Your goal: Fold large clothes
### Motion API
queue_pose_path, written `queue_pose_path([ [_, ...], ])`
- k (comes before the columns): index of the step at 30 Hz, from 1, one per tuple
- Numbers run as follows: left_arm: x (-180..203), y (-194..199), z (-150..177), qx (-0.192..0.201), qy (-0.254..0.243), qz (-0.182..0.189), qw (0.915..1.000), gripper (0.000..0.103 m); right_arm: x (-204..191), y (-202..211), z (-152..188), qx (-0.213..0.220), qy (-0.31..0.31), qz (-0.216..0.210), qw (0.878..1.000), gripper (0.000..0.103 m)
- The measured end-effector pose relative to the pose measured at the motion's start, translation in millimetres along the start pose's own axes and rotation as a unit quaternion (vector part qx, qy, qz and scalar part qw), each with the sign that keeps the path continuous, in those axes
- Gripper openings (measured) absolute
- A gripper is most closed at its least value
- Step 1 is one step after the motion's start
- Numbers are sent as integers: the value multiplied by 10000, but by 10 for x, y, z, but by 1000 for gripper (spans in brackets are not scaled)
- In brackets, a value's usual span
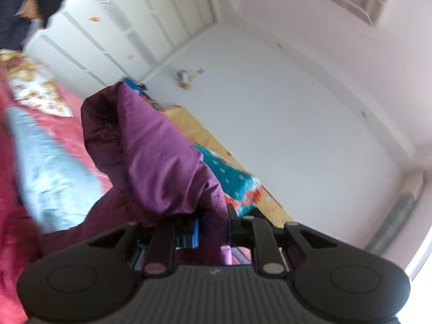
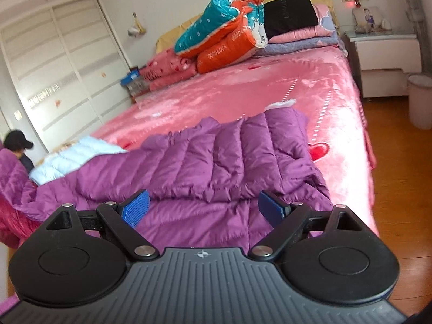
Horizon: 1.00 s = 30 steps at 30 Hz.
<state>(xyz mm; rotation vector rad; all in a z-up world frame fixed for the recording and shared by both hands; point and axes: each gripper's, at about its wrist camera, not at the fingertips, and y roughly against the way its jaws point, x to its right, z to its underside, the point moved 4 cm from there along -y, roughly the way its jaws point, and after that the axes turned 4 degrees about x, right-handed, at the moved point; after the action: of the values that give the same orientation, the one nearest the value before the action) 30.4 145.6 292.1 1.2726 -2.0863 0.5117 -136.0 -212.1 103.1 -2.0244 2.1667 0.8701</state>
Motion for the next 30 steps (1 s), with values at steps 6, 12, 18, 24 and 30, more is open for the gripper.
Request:
queue_pose_path([
  [6,597,-605,475,-541,-465,442,9965,16,198,-261,105,-161,-395,-249,9988,103],
  [12,988,-1131,1154,-1232,-985,817,9841,16,426,-321,69,-98,-724,-219,9971,103],
  [18,1051,-1559,1887,-1995,-1220,1080,9663,16,854,-251,-121,256,-1326,-124,9908,103],
  [24,942,-1827,2645,-2770,-1315,1099,9455,19,1196,-235,-236,582,-1718,87,9834,103],
  [30,681,-1885,3285,-3521,-1449,910,9202,30,1345,-349,-278,684,-1935,195,9785,103],
])
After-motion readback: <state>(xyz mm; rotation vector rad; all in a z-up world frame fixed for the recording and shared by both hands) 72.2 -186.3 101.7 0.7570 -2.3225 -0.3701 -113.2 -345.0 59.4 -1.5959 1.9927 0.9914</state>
